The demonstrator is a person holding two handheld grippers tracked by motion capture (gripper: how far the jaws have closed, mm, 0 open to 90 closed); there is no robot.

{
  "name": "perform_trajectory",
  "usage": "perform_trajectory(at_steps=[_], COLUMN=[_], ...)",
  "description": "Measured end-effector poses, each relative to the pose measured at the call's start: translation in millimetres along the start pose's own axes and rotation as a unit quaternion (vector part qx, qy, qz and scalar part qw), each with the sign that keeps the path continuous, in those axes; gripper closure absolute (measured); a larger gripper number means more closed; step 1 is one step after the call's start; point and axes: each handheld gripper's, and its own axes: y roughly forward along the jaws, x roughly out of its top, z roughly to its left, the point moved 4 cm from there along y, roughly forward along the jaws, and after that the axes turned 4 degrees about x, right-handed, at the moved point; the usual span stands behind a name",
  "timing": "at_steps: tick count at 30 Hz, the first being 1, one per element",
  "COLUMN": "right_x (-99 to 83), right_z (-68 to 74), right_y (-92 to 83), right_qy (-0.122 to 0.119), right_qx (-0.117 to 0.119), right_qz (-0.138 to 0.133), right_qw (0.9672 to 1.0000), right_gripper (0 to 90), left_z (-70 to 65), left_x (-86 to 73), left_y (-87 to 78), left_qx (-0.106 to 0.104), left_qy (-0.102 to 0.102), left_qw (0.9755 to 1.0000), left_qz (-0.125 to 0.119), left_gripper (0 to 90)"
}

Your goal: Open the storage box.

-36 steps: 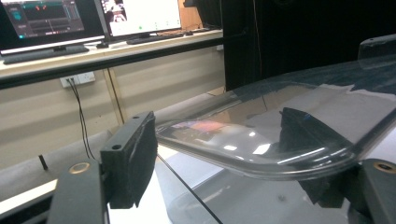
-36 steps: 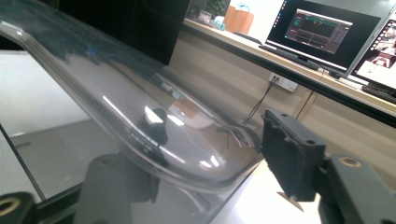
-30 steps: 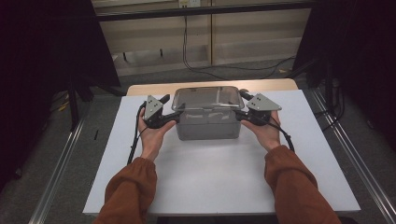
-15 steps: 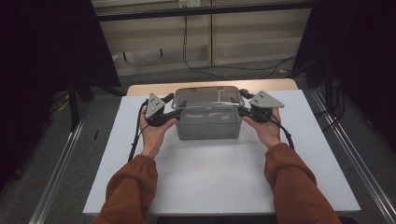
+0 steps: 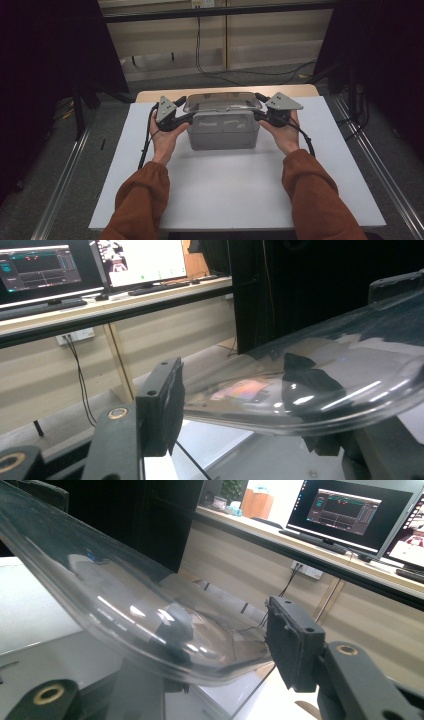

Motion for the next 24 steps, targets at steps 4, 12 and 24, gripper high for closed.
perform_trajectory(at_steps=[4,12,24], right_x=[2.8,5.8,8.2], right_z=[-2.7,-6.0,-16.0], right_y=[2.2,4.7,10.1], right_qy=[0.002,-0.002,0.006], right_qx=[0.000,-0.007,-0.011], right_qz=[-0.001,0.002,-0.008], right_qw=[1.0000,1.0000,0.9999], right_gripper=[53.9,54.1,51.5], left_z=[3.4,8.0,12.5], left_x=[2.9,5.2,8.7], left_y=[3.4,11.2,16.7], left_qx=[0.005,0.010,0.001], left_qy=[0.006,0.014,0.010], left_qw=[1.0000,0.9998,0.9999], left_qz=[-0.001,0.007,-0.002], left_gripper=[41.9,43.4,54.8])
